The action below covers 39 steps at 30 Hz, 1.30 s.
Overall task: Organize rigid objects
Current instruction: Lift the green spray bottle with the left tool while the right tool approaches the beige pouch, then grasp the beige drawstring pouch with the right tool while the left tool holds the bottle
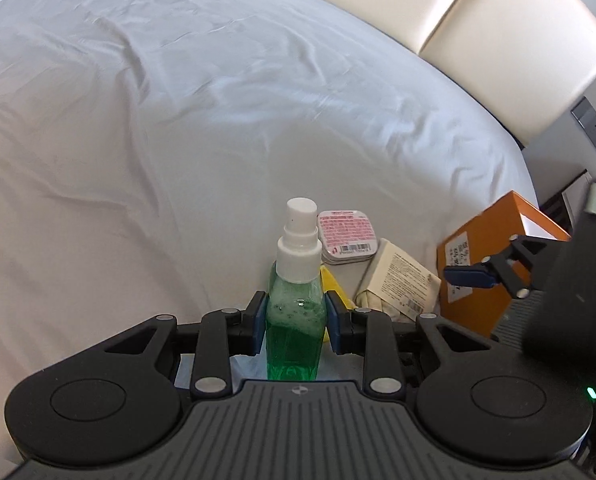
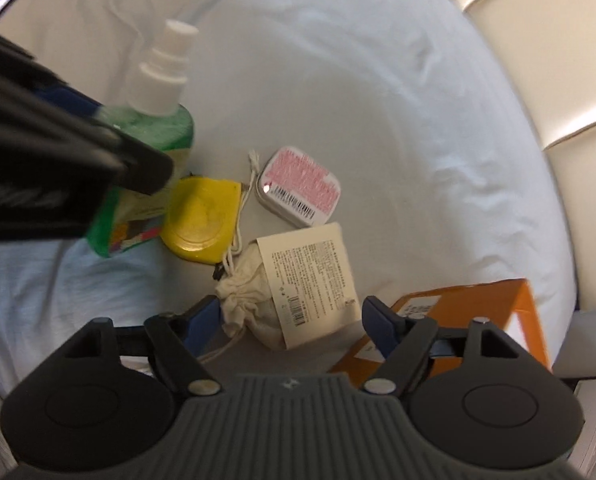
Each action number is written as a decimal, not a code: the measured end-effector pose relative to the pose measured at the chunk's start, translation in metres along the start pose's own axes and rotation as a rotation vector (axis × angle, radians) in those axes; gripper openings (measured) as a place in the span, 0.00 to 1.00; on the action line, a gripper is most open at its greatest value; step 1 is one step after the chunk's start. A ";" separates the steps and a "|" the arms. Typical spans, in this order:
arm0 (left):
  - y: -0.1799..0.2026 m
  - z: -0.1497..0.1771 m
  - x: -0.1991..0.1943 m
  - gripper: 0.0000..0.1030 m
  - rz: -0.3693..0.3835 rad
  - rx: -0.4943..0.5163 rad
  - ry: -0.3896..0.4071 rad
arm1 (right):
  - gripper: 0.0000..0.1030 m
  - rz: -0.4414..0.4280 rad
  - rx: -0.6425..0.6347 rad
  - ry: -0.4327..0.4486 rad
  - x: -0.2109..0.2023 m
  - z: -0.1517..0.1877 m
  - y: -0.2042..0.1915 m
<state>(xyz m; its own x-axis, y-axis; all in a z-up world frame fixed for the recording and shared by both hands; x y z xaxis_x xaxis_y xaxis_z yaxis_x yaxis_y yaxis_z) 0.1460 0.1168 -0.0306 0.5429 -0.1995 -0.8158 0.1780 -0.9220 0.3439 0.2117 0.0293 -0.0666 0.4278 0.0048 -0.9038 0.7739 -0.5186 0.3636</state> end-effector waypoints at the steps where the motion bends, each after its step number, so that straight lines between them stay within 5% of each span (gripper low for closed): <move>1: -0.001 0.000 0.001 0.33 -0.001 -0.008 -0.006 | 0.75 -0.017 0.002 -0.013 0.005 -0.003 0.001; 8: -0.004 0.000 0.006 0.33 0.000 -0.019 -0.032 | 0.80 -0.034 0.045 -0.129 0.037 -0.022 0.000; 18: 0.001 0.003 0.000 0.33 0.035 0.018 -0.006 | 0.19 -0.016 0.081 -0.020 -0.002 -0.016 0.017; 24: 0.014 0.009 -0.003 0.33 0.089 0.085 -0.018 | 0.18 -0.090 0.245 0.024 -0.033 0.007 0.032; 30: 0.019 0.013 -0.003 0.33 0.084 0.108 -0.042 | 0.18 -0.351 0.422 0.008 -0.054 0.024 0.041; 36: 0.016 0.014 0.005 0.33 0.069 0.094 -0.088 | 0.21 -0.223 0.399 -0.012 -0.035 0.018 0.030; 39: 0.015 0.014 0.005 0.33 0.060 0.093 -0.085 | 0.26 -0.236 0.409 -0.009 -0.032 0.017 0.033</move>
<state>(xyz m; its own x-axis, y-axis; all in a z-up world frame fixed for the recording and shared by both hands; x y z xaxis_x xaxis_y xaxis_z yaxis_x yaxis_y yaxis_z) 0.1401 0.0969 -0.0358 0.4777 -0.2794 -0.8329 0.0679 -0.9335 0.3521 0.2156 -0.0020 -0.0298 0.2567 0.1562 -0.9538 0.6010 -0.7986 0.0309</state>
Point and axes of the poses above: each gripper's, at about its wrist camera, not at the fingertips, and x roughly the way its jaws point, y to its right, z to its underside, the point moved 1 cm from there along x, roughly the way its jaws point, and after that the axes turned 1 degree about z, right-handed, at the moved point
